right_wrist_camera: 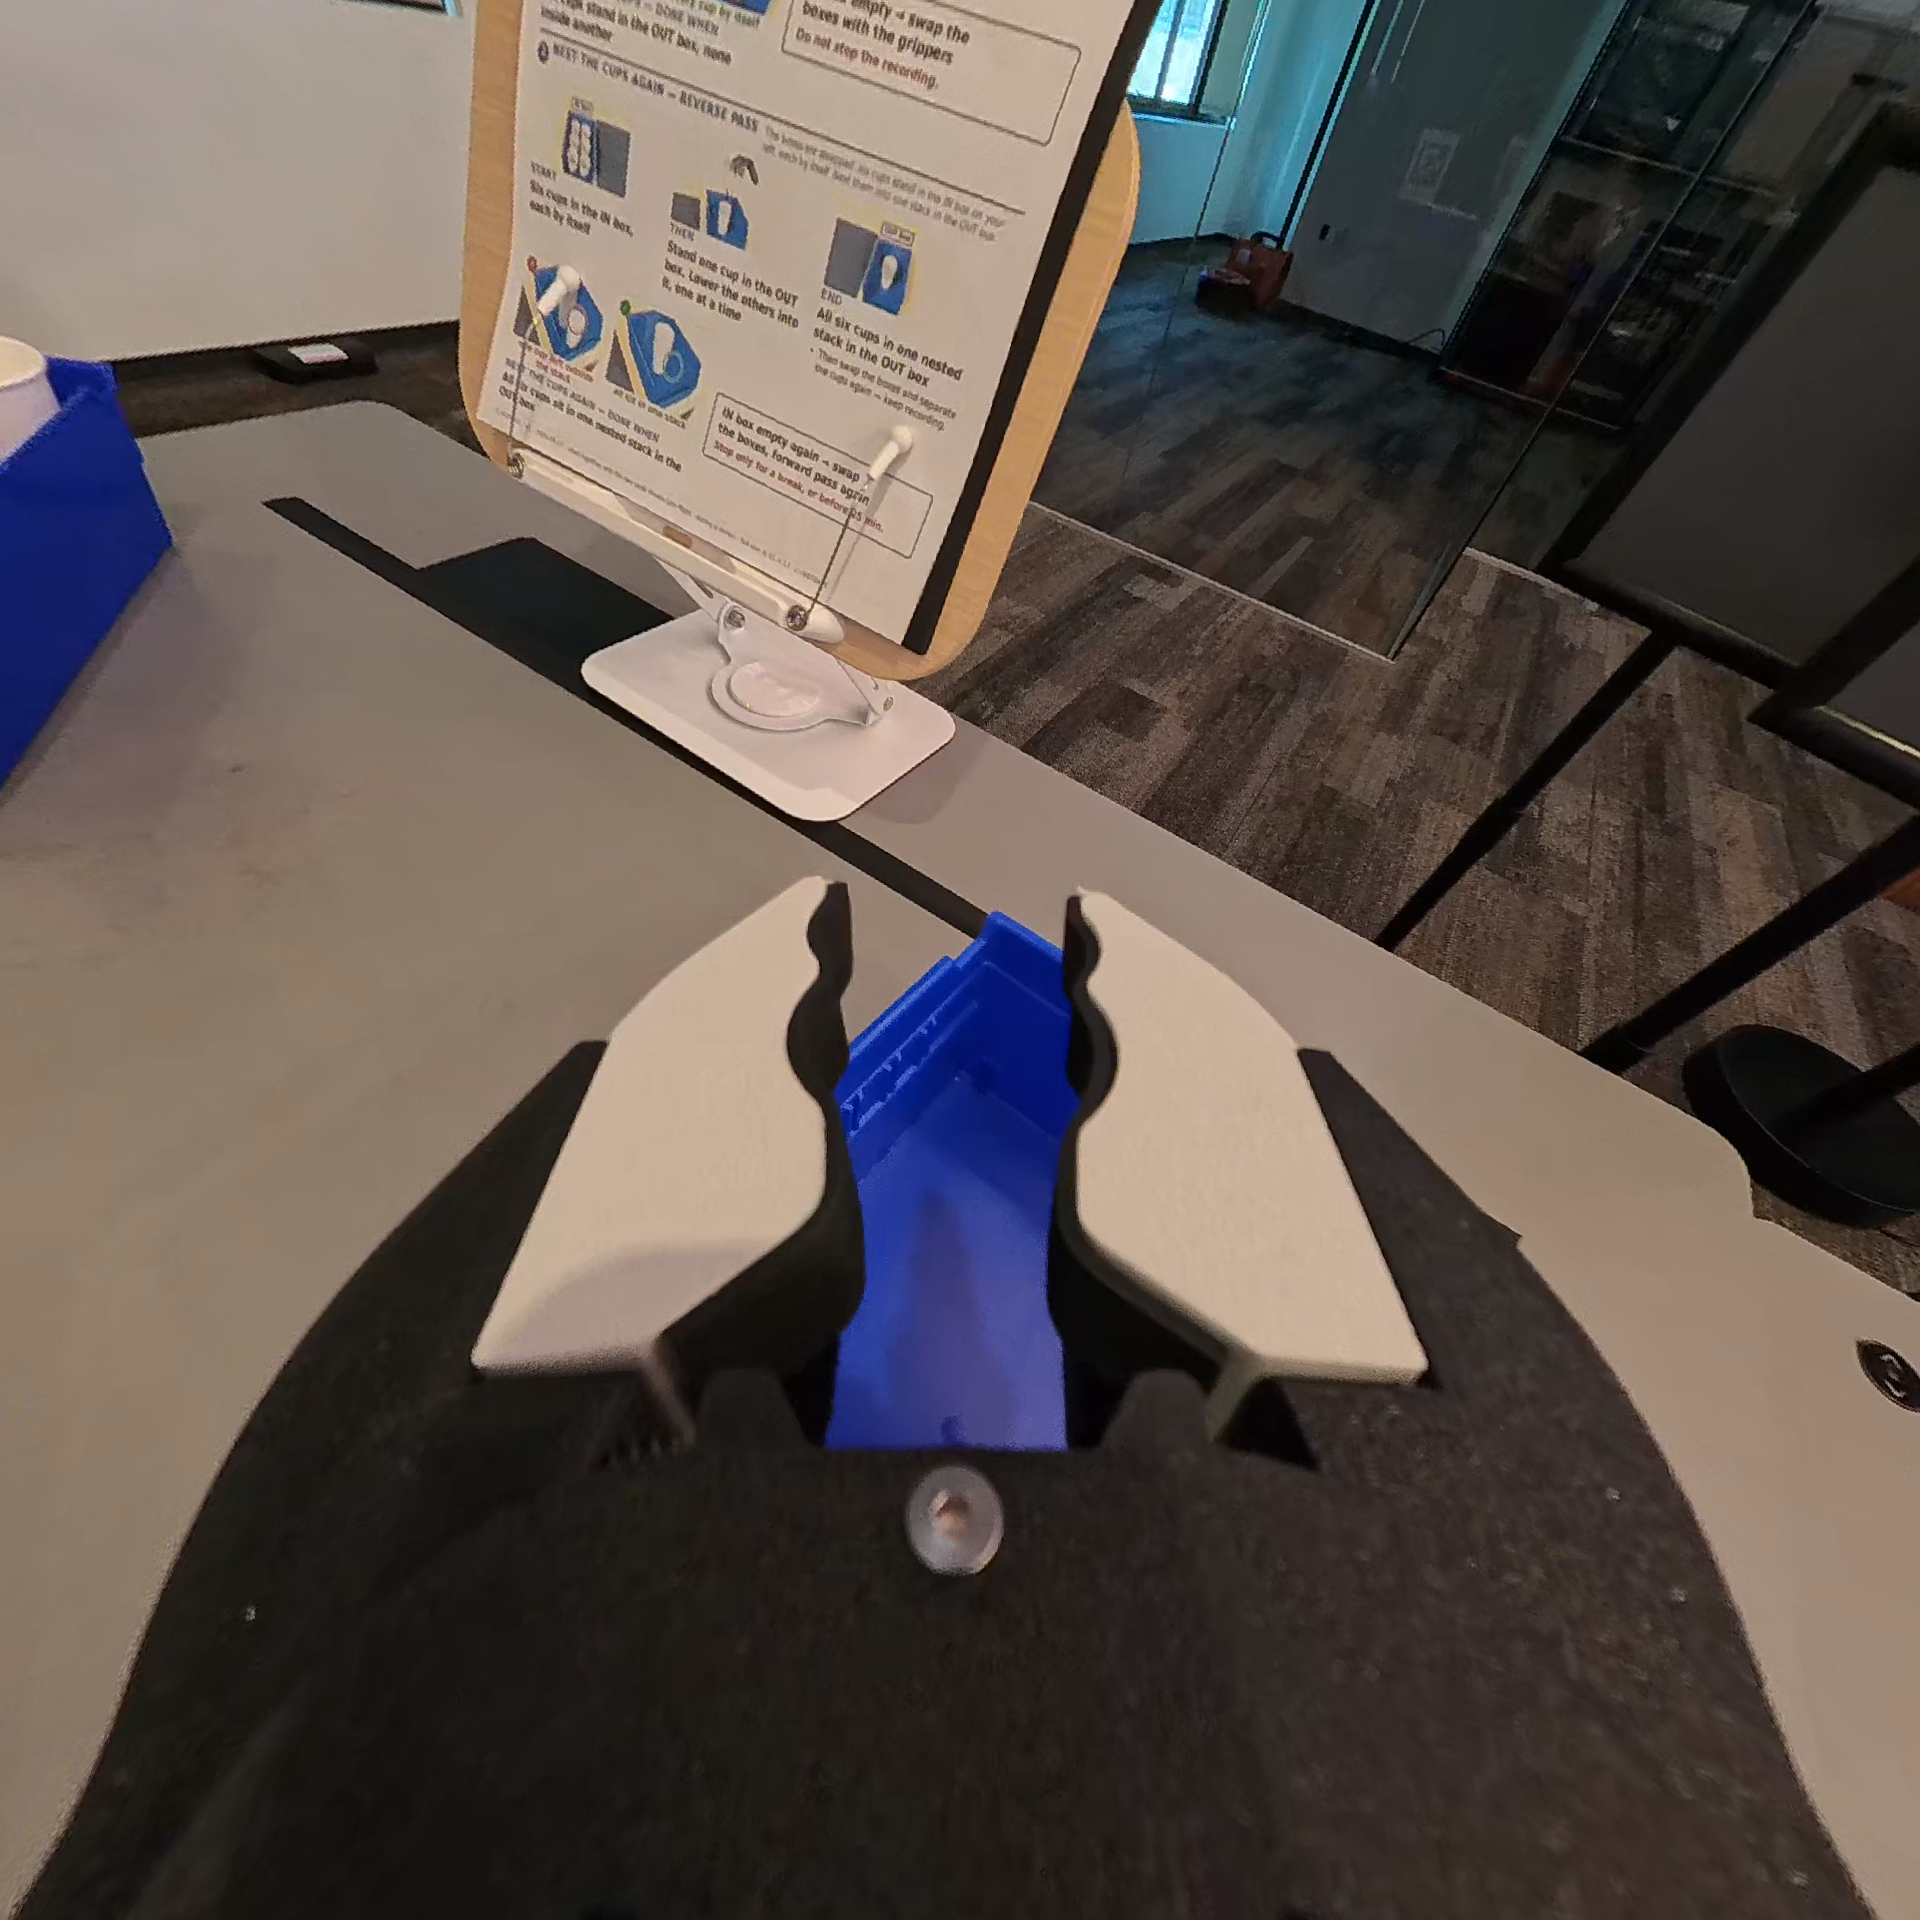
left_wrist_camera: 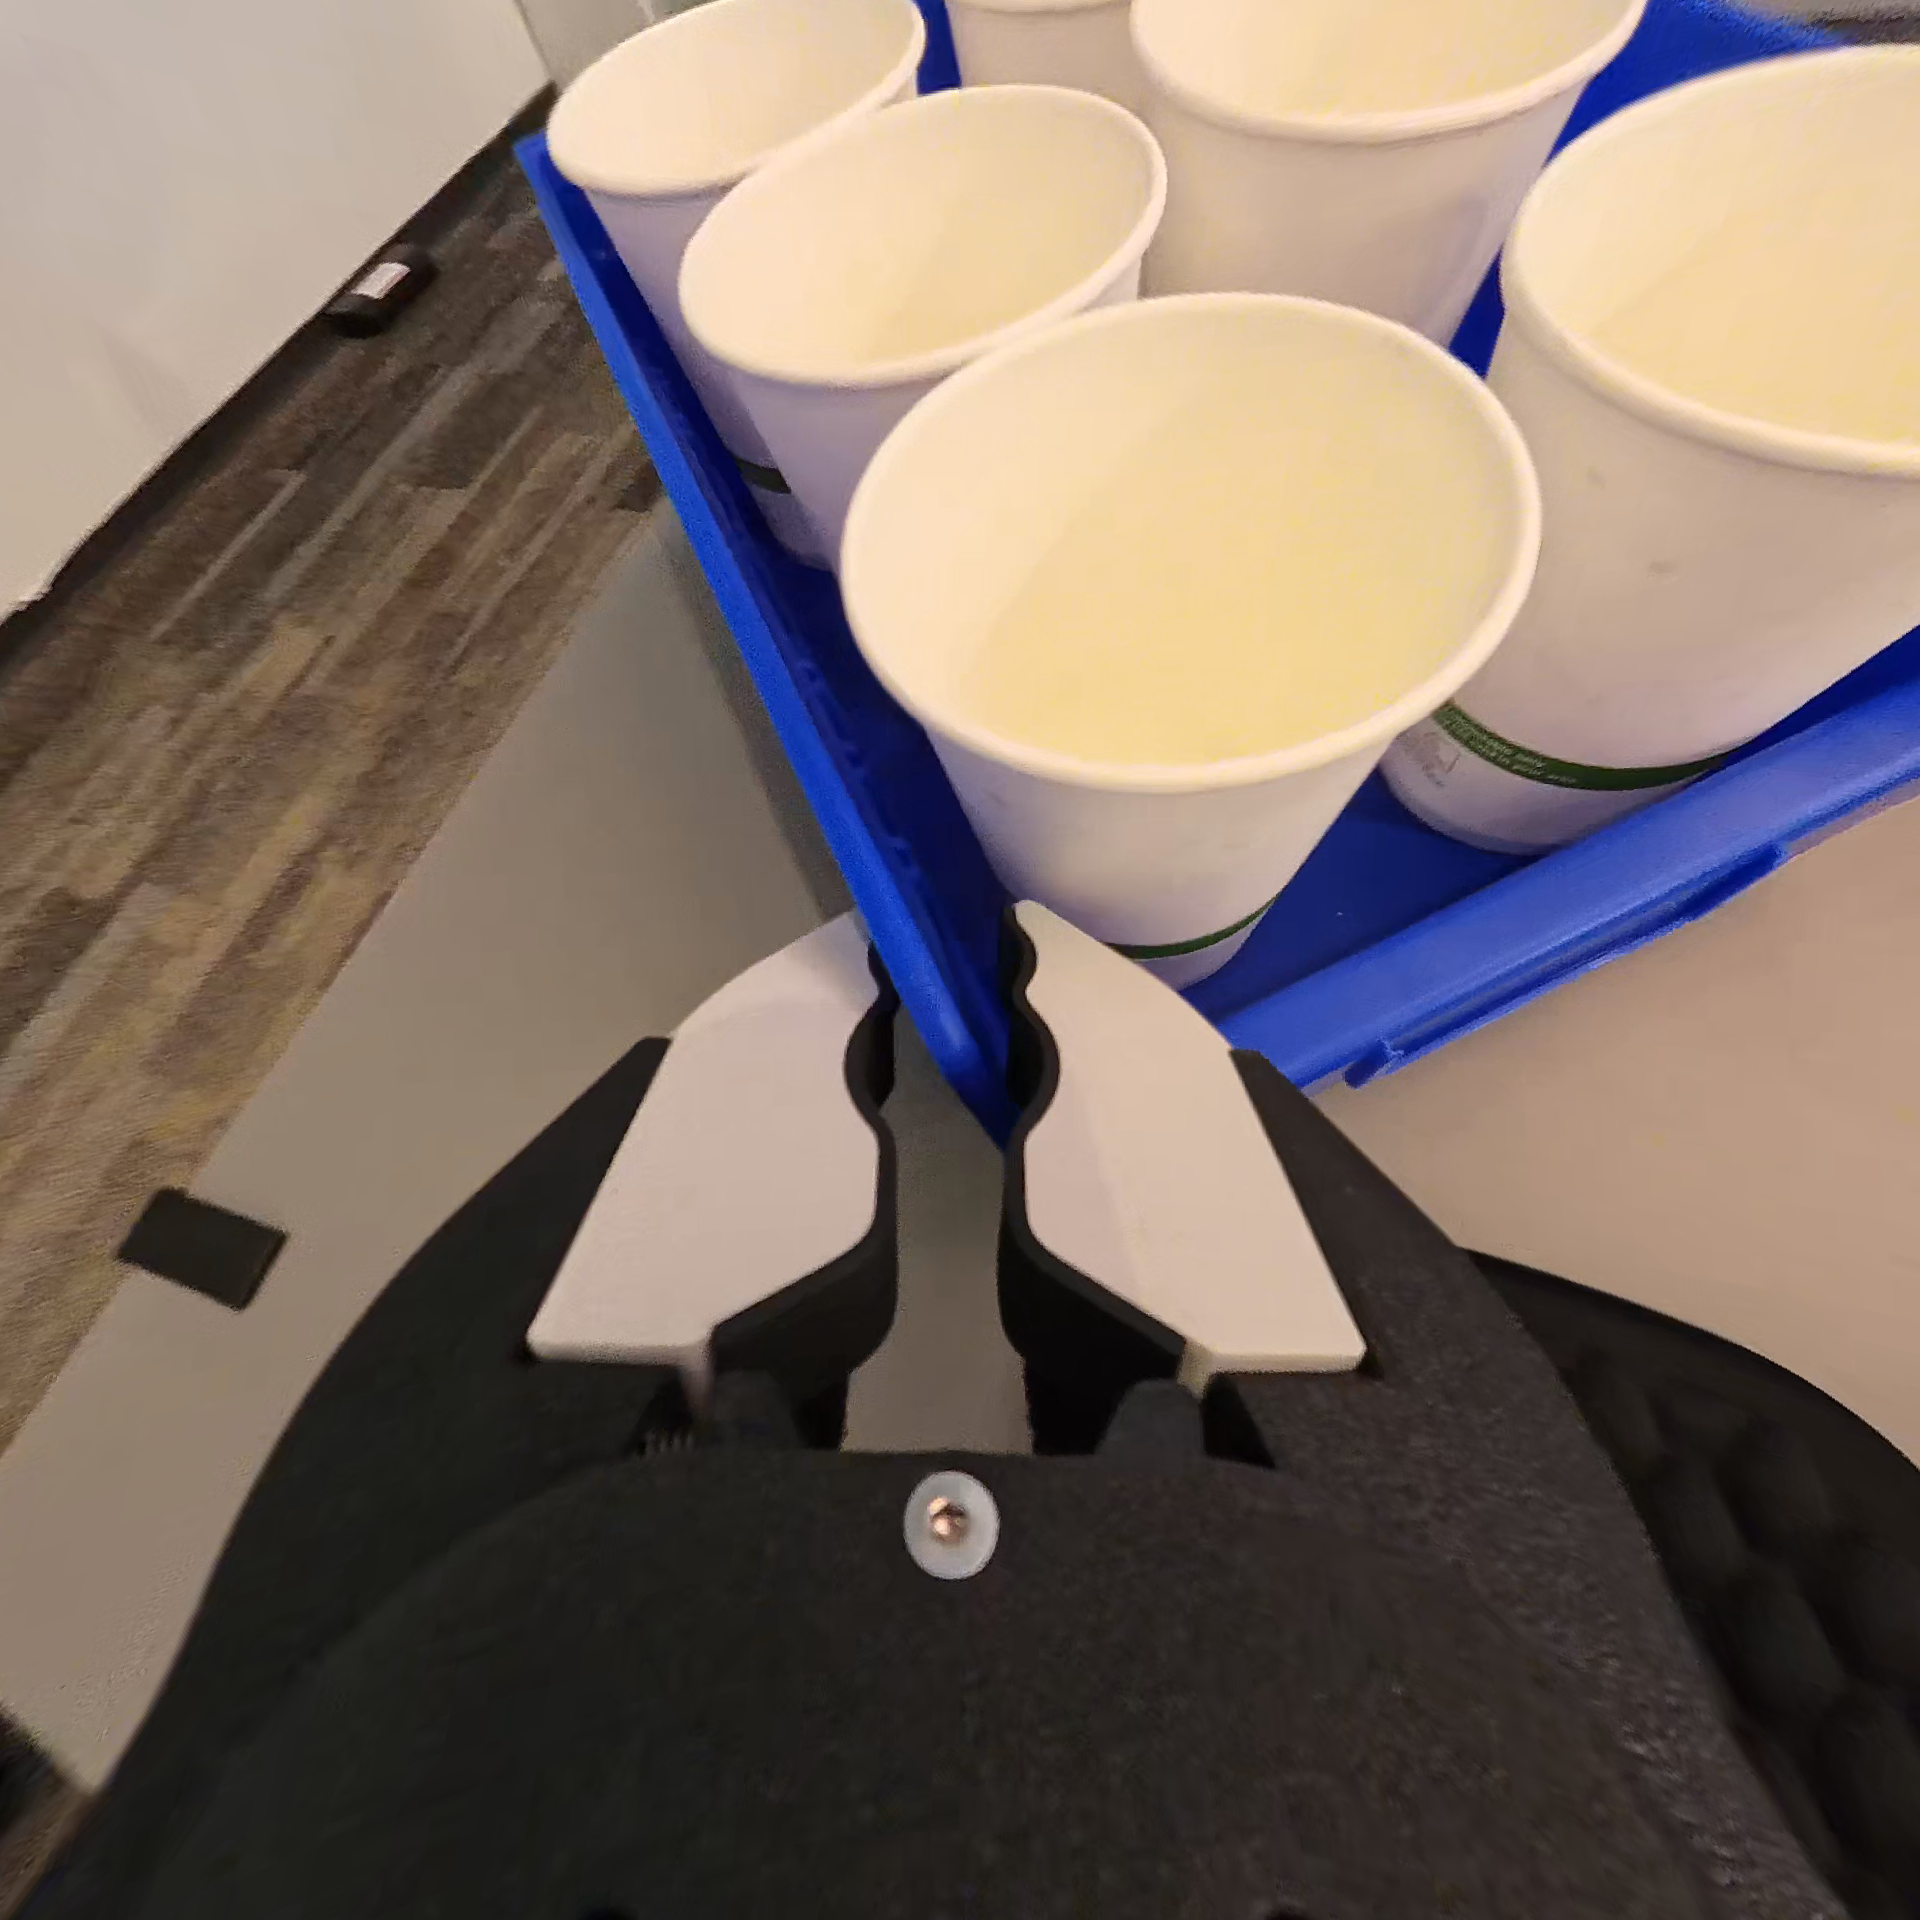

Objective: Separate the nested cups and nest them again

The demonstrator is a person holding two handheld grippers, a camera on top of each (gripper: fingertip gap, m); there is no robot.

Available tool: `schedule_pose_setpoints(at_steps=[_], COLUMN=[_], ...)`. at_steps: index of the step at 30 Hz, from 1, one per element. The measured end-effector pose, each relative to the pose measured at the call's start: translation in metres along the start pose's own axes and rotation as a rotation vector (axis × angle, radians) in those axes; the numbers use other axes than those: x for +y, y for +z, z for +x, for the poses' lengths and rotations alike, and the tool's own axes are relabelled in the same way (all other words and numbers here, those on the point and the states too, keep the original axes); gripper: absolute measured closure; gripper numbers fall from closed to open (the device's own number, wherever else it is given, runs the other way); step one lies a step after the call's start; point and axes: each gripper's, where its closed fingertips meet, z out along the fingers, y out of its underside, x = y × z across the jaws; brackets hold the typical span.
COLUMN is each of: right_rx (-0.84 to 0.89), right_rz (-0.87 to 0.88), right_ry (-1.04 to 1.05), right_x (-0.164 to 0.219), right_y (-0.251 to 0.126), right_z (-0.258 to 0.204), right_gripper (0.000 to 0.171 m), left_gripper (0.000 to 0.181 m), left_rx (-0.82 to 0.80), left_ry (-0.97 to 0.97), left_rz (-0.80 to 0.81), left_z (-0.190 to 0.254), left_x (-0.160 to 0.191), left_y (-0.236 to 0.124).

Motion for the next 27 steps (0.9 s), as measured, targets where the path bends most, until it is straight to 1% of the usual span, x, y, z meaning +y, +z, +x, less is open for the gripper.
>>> schedule_pose_setpoints(at_steps=[3,10,13,20,27], right_rx=[0.002,0.001,0.004,0.017,0.031], right_rz=[-0.007,-0.044,-0.067,-0.126,-0.152], right_ry=[-0.001,-0.009,-0.019,-0.037,-0.066], right_x=[0.002,0.009,0.013,0.025,0.028], right_y=[0.001,0.006,0.008,0.013,0.017], right_z=[0.0,-0.001,-0.001,0.001,-0.001], right_gripper=[0.134,0.134,0.135,0.135,0.136], left_gripper=[0.164,0.16,0.159,0.159,0.16], left_rx=[0.103,0.265,0.346,0.508,0.614], left_ry=[0.037,0.254,0.315,0.393,0.414], left_rz=[0.036,0.024,0.044,0.088,0.124], left_z=[0.002,0.006,0.011,0.023,0.035], left_x=[-0.004,-0.009,-0.012,-0.019,-0.023], left_y=[0.005,0.015,0.02,0.026,0.028])
